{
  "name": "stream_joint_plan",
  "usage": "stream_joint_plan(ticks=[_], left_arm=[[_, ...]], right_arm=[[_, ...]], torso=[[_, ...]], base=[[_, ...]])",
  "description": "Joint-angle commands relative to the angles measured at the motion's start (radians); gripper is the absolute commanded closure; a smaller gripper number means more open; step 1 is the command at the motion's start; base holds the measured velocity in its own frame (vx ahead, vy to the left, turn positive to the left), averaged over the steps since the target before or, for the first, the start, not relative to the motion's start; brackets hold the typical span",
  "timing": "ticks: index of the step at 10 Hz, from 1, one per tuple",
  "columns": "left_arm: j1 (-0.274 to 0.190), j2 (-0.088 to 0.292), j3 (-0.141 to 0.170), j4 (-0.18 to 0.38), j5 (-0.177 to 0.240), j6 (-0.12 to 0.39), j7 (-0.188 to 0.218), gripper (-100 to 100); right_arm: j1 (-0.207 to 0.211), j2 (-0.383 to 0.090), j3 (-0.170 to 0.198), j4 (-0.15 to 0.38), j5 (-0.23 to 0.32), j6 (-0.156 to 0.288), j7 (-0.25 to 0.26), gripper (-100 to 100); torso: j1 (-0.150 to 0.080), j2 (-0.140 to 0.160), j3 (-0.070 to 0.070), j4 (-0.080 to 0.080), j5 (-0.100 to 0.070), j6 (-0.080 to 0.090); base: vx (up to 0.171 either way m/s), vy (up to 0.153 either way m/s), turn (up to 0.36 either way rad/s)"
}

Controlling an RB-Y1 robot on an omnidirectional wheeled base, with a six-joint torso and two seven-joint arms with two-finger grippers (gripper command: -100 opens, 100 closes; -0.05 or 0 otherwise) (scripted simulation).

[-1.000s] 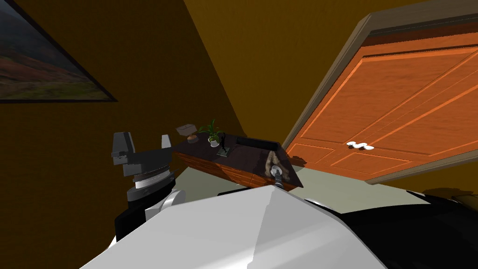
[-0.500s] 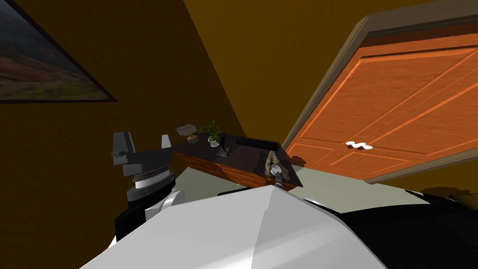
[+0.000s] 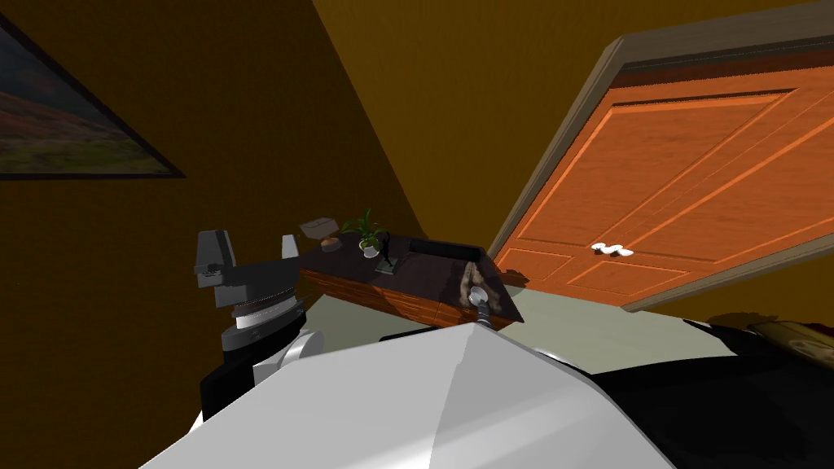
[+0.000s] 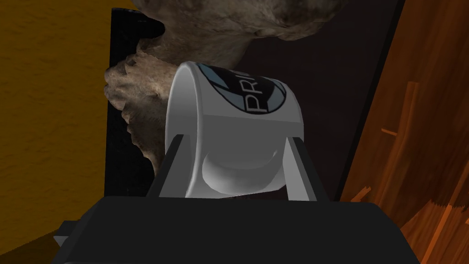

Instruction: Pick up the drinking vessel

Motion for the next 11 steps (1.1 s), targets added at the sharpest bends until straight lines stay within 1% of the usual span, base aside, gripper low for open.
stream_joint_plan(ticks=[1,2,3,4,5,6,7,8,9,10,11], left_arm=[[0.0,0.0,0.0,0.0,0.0,0.0,0.0,0],[0.0,0.0,0.0,0.0,0.0,0.0,0.0,0],[0.0,0.0,0.0,0.0,0.0,0.0,0.0,0],[0.0,0.0,0.0,0.0,0.0,0.0,0.0,0],[0.0,0.0,0.0,0.0,0.0,0.0,0.0,0],[0.0,0.0,0.0,0.0,0.0,0.0,0.0,0],[0.0,0.0,0.0,0.0,0.0,0.0,0.0,0],[0.0,0.0,0.0,0.0,0.0,0.0,0.0,0],[0.0,0.0,0.0,0.0,0.0,0.0,0.0,0],[0.0,0.0,0.0,0.0,0.0,0.0,0.0,0],[0.0,0.0,0.0,0.0,0.0,0.0,0.0,0]], right_arm=[[0.015,0.036,-0.05,-0.007,0.05,-0.032,0.009,100],[0.015,0.036,-0.062,-0.007,0.07,-0.032,0.009,100],[0.015,0.036,-0.062,-0.007,0.092,-0.032,0.009,100],[0.032,0.061,-0.111,-0.029,0.123,-0.057,0.028,100],[0.032,0.061,-0.118,-0.029,0.154,-0.057,0.028,100],[0.049,0.087,-0.155,-0.05,0.191,-0.082,0.047,100],[0.049,0.087,-0.174,-0.05,0.225,-0.082,0.047,100],[0.049,0.087,-0.174,-0.05,0.242,-0.082,0.047,100],[0.066,0.112,-0.219,-0.072,0.279,-0.108,0.066,100],[0.066,0.112,-0.23,-0.072,0.308,-0.108,0.066,100],[0.066,0.112,-0.23,-0.072,0.318,-0.108,0.066,100]], torso=[[0.0,0.0,0.0,0.0,0.0,0.0],[0.0,0.0,0.0,0.0,0.0,0.001],[0.0,0.0,0.0,0.0,0.0,0.0],[0.001,0.0,0.0,0.0,0.0,-0.001],[0.0,0.0,-0.001,-0.001,-0.002,0.0],[-0.001,-0.001,-0.001,-0.002,-0.003,-0.001],[-0.002,-0.001,-0.002,-0.003,-0.005,0.001],[-0.002,-0.001,-0.002,-0.003,-0.005,0.0],[-0.001,-0.001,-0.002,-0.003,-0.005,-0.002],[-0.001,-0.001,-0.002,-0.003,-0.005,-0.001],[0.0,-0.001,-0.002,-0.003,-0.005,-0.002]], base=[[0.03,-0.019,-0.201],[0.021,-0.011,-0.094],[0.005,-0.009,0.025],[0.017,-0.02,-0.174],[0.023,-0.016,-0.112],[0.032,-0.027,-0.203],[0.021,-0.014,-0.095],[0.001,-0.004,0.016],[0.012,-0.021,-0.177],[0.015,-0.011,-0.104],[0.008,-0.002,0.008]])
